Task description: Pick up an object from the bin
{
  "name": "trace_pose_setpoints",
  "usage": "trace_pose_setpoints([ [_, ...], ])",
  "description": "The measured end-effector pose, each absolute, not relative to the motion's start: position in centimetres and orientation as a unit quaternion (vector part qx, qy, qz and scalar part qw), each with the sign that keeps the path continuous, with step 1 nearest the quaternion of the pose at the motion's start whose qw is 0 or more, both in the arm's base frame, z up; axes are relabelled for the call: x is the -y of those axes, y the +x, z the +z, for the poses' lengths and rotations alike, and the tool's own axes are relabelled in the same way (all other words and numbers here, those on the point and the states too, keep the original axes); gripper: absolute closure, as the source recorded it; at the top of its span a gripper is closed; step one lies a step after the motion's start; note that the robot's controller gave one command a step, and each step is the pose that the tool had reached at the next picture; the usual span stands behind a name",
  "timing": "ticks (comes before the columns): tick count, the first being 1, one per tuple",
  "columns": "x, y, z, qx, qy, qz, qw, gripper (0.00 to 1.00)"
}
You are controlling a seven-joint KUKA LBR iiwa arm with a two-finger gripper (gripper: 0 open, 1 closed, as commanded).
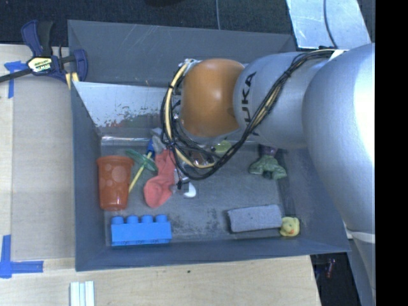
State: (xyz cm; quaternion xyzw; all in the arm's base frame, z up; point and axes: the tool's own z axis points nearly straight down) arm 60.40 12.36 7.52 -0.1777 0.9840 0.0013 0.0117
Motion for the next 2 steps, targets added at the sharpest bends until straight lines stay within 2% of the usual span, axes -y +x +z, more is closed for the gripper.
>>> trace_pose_setpoints([
  [1,-11.9,59.45,7.23,-0.99,-0.144,0.002,0.008,1.0],
  [2,-11.89,59.46,7.25,-0.99,-0.144,0.002,0.008,1.0],
])
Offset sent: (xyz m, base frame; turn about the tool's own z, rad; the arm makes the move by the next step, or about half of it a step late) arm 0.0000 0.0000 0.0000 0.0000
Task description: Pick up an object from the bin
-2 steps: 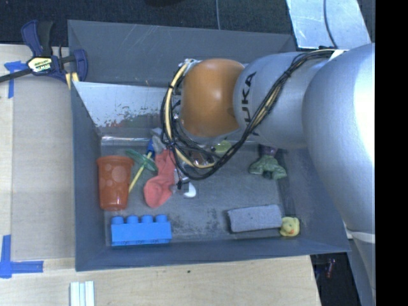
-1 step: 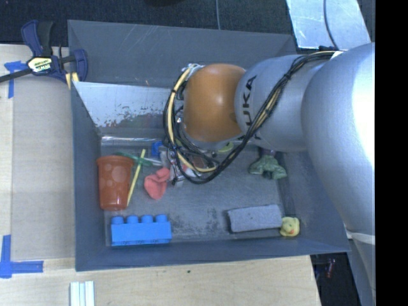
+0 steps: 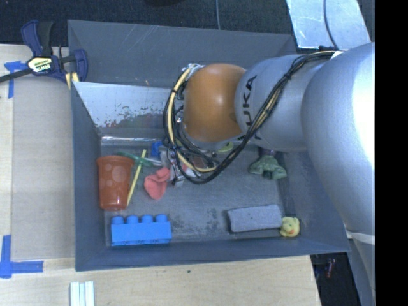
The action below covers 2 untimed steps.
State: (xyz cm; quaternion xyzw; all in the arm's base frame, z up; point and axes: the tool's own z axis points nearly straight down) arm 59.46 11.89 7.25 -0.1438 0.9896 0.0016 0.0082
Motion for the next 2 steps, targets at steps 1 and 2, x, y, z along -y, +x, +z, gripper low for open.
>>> trace_pose_setpoints([
  [1,-11.8,59.4,8.7,-0.99,-0.144,0.002,0.007,1.0],
  [2,-11.8,59.2,11.4,-0.99,-0.143,0.001,0.004,1.0],
])
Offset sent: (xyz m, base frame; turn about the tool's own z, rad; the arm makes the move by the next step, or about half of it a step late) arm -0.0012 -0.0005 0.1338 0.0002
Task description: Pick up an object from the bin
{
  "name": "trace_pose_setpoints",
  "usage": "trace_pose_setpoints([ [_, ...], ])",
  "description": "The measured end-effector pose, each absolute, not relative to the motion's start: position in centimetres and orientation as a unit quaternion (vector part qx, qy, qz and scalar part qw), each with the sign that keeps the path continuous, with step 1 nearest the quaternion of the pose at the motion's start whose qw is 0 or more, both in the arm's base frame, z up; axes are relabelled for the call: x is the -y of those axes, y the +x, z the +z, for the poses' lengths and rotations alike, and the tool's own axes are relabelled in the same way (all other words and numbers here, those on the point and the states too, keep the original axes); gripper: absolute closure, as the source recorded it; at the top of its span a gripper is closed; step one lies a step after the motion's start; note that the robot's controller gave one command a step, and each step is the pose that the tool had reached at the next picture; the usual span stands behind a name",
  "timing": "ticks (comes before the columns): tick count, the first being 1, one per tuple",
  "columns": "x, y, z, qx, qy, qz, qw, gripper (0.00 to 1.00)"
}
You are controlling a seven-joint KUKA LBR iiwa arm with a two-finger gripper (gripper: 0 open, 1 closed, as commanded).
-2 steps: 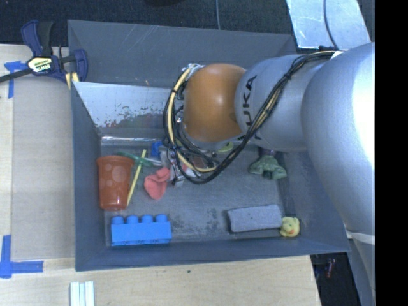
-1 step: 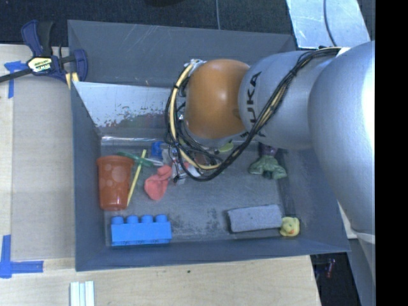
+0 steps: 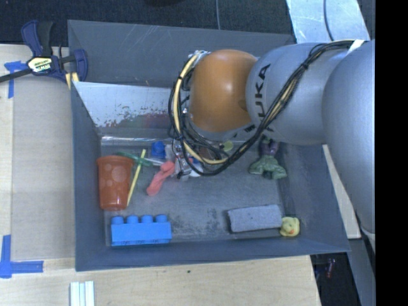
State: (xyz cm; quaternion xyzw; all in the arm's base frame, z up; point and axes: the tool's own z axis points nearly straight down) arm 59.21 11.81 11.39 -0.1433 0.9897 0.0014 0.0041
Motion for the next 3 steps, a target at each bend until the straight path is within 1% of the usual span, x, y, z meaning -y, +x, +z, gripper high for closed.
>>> trace_pose_setpoints([
  [1,-11.8,59.4,16.1,-0.99,-0.143,0.001,0.007,1.0],
  [3,-11.8,59.5,21.9,-0.99,-0.143,0.001,0.01,1.0],
])
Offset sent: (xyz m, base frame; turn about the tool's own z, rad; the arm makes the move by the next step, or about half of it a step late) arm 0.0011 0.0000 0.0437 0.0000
